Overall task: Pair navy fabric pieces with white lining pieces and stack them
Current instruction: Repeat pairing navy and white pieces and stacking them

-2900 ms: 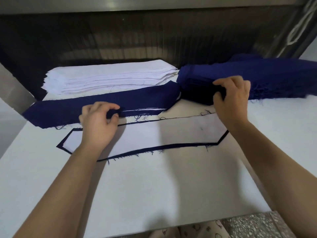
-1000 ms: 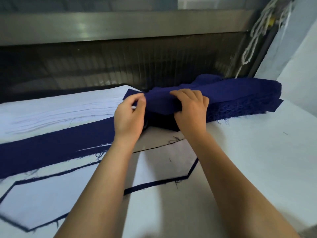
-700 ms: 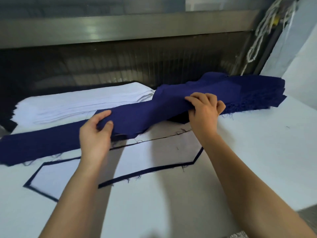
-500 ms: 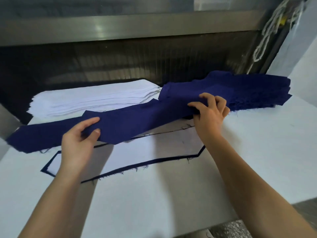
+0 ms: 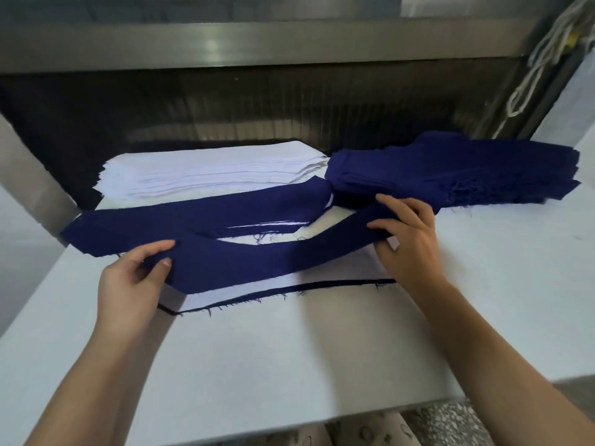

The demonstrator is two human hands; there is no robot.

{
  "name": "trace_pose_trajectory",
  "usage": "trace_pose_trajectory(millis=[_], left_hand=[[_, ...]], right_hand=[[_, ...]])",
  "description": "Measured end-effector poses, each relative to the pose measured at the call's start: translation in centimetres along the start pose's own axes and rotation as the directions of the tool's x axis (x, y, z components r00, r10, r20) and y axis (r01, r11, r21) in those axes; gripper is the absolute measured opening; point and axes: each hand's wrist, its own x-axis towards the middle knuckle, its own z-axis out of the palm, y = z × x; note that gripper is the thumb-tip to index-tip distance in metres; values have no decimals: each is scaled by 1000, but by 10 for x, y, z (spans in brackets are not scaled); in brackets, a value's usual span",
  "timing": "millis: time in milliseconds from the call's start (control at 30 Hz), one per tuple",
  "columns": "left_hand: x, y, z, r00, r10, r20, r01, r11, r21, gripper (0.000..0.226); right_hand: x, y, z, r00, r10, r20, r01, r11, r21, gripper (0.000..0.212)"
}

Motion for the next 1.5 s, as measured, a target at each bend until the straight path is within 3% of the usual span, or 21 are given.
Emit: trace_pose_trajectory(millis=[100,233,367,567,700,800,900,1133,1500], left_hand=[[-3,-9,-4,999,-37,-38,37,999,-1,31],[-10,-14,-5,997,-19,-73,28,991,129,23],[-19,-10,0,996,14,-84,7,970,245,22],[-18,-12,0,996,42,-74,-17,951,308,28],[-17,-13,0,996,64,-66,-38,941,337,31],[-16,-15,-1,995,61,-76,-32,943,331,32],[-16,-16,-2,994,61,-91,-29,947,321,33],[-14,-19,-2,992,72,-99,-37,948,316,34],[-12,-19,-4,994,37,-106,3,936,352,36]], right_hand=[[-5,-1,-2,997,13,70,-16,999,42,29],[-13,-1,-4,994,40,103,-48,997,68,31],[-15,0,-1,981,174,85,-185,971,154,38],[-17,4,-4,889,455,54,-434,797,420,30],[-15,15,-2,789,611,61,-590,726,353,21],[-15,21,-1,816,566,114,-575,780,247,36],[-15,19,-3,839,527,131,-542,798,262,43],[-16,16,-5,841,532,96,-532,780,329,47],[-17,21,-3,803,571,169,-595,757,270,44]])
